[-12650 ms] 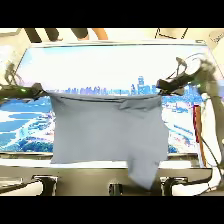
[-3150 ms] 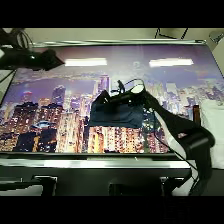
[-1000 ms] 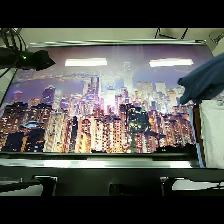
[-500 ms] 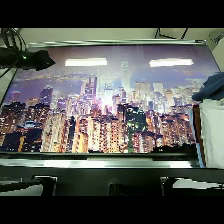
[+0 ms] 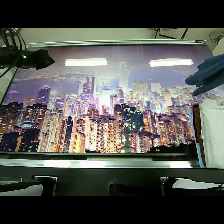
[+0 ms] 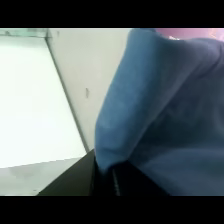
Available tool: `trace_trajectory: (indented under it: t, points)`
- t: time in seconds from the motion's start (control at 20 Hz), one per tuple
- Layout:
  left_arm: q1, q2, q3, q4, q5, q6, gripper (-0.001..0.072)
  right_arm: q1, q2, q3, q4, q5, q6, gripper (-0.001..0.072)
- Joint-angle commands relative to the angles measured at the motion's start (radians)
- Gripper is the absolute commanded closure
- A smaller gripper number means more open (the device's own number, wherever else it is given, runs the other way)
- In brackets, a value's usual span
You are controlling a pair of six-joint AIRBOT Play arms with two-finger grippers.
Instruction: Fold the clothes and pants, and hang the long-sleeved shirts on hangers.
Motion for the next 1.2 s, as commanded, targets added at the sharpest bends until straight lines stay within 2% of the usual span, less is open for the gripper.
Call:
trace_trajectory:
  t: [0.0,0.25,0.35,0.45,0.6,0.75,0.9,1.15]
  points:
    - [0.000,0.000,0.000,0.000,0.001,0.008,0.0687,-0.055,0.021,-0.002,-0.133,0.145,0.060,0.0671]
    - [0.000,0.000,0.000,0.000,0.002,0.037,0.0687,-0.198,0.108,-0.003,-0.498,0.493,0.064,0.0671]
    - [0.000,-0.001,0.000,0.000,0.006,0.042,0.0687,-0.229,0.147,-0.022,-0.670,0.581,-0.002,0.0670]
    - [0.000,-0.001,0.000,0.000,0.013,0.042,0.0687,-0.230,0.208,-0.119,-0.772,0.581,-0.043,0.0670]
    - [0.000,-0.001,0.000,0.000,0.020,0.045,0.0687,-0.230,0.278,-0.333,-0.812,0.581,-0.109,0.0669]
    - [0.000,-0.001,0.000,0.000,0.019,0.052,0.0687,-0.231,0.308,-0.500,-0.947,0.581,-0.192,0.0669]
    - [0.000,-0.001,0.000,0.000,0.019,0.052,0.0687,-0.231,0.309,-0.575,-1.065,0.570,-0.246,0.0669]
    - [-0.002,-0.001,0.000,0.000,0.015,0.052,0.0687,-0.231,0.309,-0.644,-1.075,0.509,-0.256,0.0668]
